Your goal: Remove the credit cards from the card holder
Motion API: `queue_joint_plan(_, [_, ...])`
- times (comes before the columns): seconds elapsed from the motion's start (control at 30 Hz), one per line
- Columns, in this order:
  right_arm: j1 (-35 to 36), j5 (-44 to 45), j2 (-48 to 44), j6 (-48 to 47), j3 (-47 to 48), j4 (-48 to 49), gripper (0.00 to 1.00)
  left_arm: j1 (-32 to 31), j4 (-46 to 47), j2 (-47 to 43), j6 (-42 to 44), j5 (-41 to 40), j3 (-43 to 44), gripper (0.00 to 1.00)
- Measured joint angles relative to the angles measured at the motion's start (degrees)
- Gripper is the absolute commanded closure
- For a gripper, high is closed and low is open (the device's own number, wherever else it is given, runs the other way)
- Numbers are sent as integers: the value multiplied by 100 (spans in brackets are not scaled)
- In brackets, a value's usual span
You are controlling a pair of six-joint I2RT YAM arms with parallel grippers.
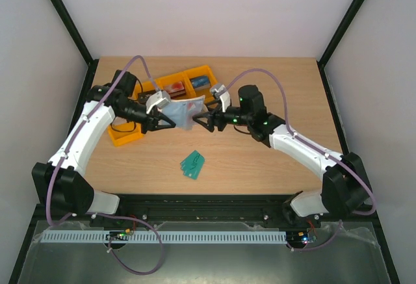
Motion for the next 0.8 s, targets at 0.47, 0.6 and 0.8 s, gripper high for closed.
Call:
queue_joint_plan(0.47, [527, 15, 431, 269, 407, 691, 71, 28, -22, 0, 122, 136, 0, 97])
queue_joint_plan(0.6, [531, -190, 487, 424, 487, 732, 98, 33, 46, 0, 22, 116, -2, 39])
queue_joint_plan(0.8, [529, -122, 549, 730, 577, 778, 98, 31, 216, 0, -234, 74, -2, 1])
